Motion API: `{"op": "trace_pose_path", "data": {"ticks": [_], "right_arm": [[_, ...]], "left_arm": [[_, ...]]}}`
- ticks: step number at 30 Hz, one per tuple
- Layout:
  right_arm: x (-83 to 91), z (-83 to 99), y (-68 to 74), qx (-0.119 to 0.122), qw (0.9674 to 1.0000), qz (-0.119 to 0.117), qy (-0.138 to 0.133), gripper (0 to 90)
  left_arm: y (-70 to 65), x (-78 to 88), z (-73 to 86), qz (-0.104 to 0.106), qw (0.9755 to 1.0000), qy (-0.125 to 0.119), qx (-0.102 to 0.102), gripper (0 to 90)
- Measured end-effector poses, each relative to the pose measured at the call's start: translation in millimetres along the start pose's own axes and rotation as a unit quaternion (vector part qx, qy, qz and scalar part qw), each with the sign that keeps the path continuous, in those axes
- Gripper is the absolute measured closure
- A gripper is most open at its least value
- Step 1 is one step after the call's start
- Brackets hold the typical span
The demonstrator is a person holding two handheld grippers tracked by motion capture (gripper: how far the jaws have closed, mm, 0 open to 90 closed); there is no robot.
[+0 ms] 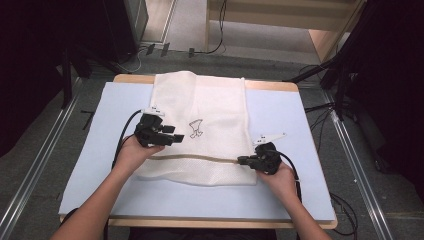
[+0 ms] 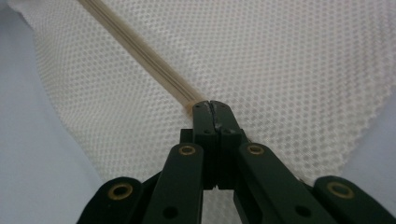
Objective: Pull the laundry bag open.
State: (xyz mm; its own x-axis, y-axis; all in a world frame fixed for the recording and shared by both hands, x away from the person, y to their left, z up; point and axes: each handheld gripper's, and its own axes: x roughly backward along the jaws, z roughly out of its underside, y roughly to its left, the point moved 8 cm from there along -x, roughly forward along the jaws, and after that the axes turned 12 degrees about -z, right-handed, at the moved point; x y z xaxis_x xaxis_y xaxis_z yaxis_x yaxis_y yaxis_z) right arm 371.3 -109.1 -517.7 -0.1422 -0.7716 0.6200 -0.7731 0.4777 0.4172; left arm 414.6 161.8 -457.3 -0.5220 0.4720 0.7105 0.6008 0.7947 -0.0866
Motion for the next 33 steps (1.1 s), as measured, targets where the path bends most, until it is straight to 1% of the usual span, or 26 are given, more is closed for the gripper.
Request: {"op": "trace_pose_path", "data": {"ticks": [1, 2, 4, 6, 7, 8, 9, 10, 11, 12, 13, 14, 15, 16, 17, 20, 21, 22, 23, 24, 26, 27, 28, 30, 32, 33], "right_arm": [[0.0, 0.0, 0.0, 0.000, 1.0000, 0.000, 0.000, 90.0], [-1.1, -1.3, 2.2, 0.004, 1.0000, 0.000, 0.000, 90.0], [-2.3, -5.0, 5.2, 0.013, 0.9999, 0.000, -0.007, 90.0], [1.5, -8.3, 5.7, 0.021, 0.9996, 0.008, -0.015, 90.0], [1.5, -8.3, 5.7, 0.021, 0.9996, 0.008, -0.015, 90.0], [6.5, -8.0, 3.4, 0.020, 0.9995, 0.016, -0.018, 90.0], [6.5, -8.0, 3.4, 0.020, 0.9995, 0.016, -0.018, 90.0], [12.5, -6.2, -0.1, 0.017, 0.9993, 0.026, -0.020, 90.0], [12.5, -6.2, -0.1, 0.017, 0.9993, 0.026, -0.020, 90.0], [18.7, -3.9, -4.6, 0.015, 0.9990, 0.036, -0.022, 90.0], [18.7, -3.9, -4.6, 0.015, 0.9990, 0.036, -0.022, 90.0], [24.0, -0.9, -10.3, 0.006, 0.9987, 0.043, -0.024, 90.0], [24.0, -0.9, -10.3, 0.006, 0.9987, 0.043, -0.024, 90.0], [25.5, 1.1, -14.3, -0.001, 0.9987, 0.047, -0.023, 90.0], [25.5, 1.1, -14.3, -0.001, 0.9987, 0.047, -0.023, 90.0], [21.8, 7.0, -21.5, -0.010, 0.9987, 0.050, -0.006, 90.0], [21.8, 7.0, -21.5, -0.010, 0.9987, 0.050, -0.006, 90.0], [20.4, 8.2, -22.8, -0.009, 0.9987, 0.050, -0.002, 90.0], [17.4, 10.9, -24.8, -0.013, 0.9985, 0.052, 0.007, 90.0], [16.4, 11.6, -25.7, -0.012, 0.9985, 0.052, 0.009, 90.0], [13.9, 11.8, -27.8, -0.009, 0.9987, 0.050, 0.007, 90.0], [13.9, 11.8, -27.8, -0.009, 0.9987, 0.050, 0.007, 90.0], [12.8, 12.2, -27.4, -0.006, 0.9986, 0.052, 0.006, 90.0], [12.5, 13.9, -26.7, 0.005, 0.9984, 0.056, 0.004, 90.0], [12.4, 14.0, -27.0, 0.008, 0.9983, 0.057, 0.002, 90.0], [12.4, 14.5, -27.1, 0.010, 0.9984, 0.056, -0.001, 90.0]], "left_arm": [[-0.7, -0.2, -0.2, 0.002, 1.0000, 0.000, 0.000, 42.8], [-2.0, -0.5, -0.5, 0.005, 1.0000, -0.001, 0.002, 42.9], [-3.6, -0.8, -0.9, 0.006, 1.0000, -0.001, -0.001, 42.9], [-6.4, -0.6, -1.6, 0.009, 1.0000, 0.001, -0.001, 43.5], [-8.2, -0.3, -2.2, 0.011, 0.9999, 0.001, -0.002, 43.5], [-12.1, 0.0, -3.5, 0.015, 0.9999, 0.000, -0.004, 44.1], [-12.1, 0.0, -3.5, 0.015, 0.9999, 0.000, -0.004, 44.3], [-16.0, -0.2, -4.8, 0.017, 0.9998, 0.001, -0.006, 44.8], [-16.0, -0.2, -4.8, 0.017, 0.9998, 0.001, -0.006, 45.1], [-18.1, -0.3, -5.4, 0.017, 0.9998, 0.001, -0.007, 45.9], [-20.2, -0.5, -5.9, 0.020, 0.9998, 0.000, -0.010, 45.9], [-24.5, -0.8, -6.9, 0.022, 0.9997, -0.002, -0.014, 47.7], [-24.5, -0.8, -6.9, 0.022, 0.9997, -0.002, -0.014, 48.3], [-27.7, -1.2, -7.4, 0.025, 0.9995, -0.002, -0.017, 48.6], [-30.8, -2.0, -8.0, 0.030, 0.9994, -0.004, -0.018, 48.6], [-40.5, -5.6, -8.6, 0.042, 0.9988, -0.003, -0.025, 49.7], [-43.0, -6.6, -8.5, 0.045, 0.9986, -0.001, -0.027, 49.7], [-47.9, -8.9, -8.6, 0.046, 0.9984, 0.001, -0.032, 50.1], [-50.4, -10.1, -8.5, 0.047, 0.9984, 0.003, -0.032, 50.2], [-53.3, -11.9, -8.5, 0.047, 0.9982, 0.005, -0.036, 50.0], [-58.0, -15.7, -8.0, 0.047, 0.9981, 0.014, -0.038, 48.3], [-60.7, -17.3, -8.4, 0.054, 0.9978, 0.017, -0.034, 48.3], [-63.5, -18.7, -8.9, 0.060, 0.9975, 0.017, -0.032, 48.3], [-69.5, -21.9, -10.4, 0.059, 0.9973, 0.017, -0.040, 50.9], [-72.0, -22.8, -11.1, 0.061, 0.9970, 0.019, -0.043, 51.0], [-74.8, -23.9, -12.2, 0.065, 0.9970, 0.018, -0.037, 51.6]]}}
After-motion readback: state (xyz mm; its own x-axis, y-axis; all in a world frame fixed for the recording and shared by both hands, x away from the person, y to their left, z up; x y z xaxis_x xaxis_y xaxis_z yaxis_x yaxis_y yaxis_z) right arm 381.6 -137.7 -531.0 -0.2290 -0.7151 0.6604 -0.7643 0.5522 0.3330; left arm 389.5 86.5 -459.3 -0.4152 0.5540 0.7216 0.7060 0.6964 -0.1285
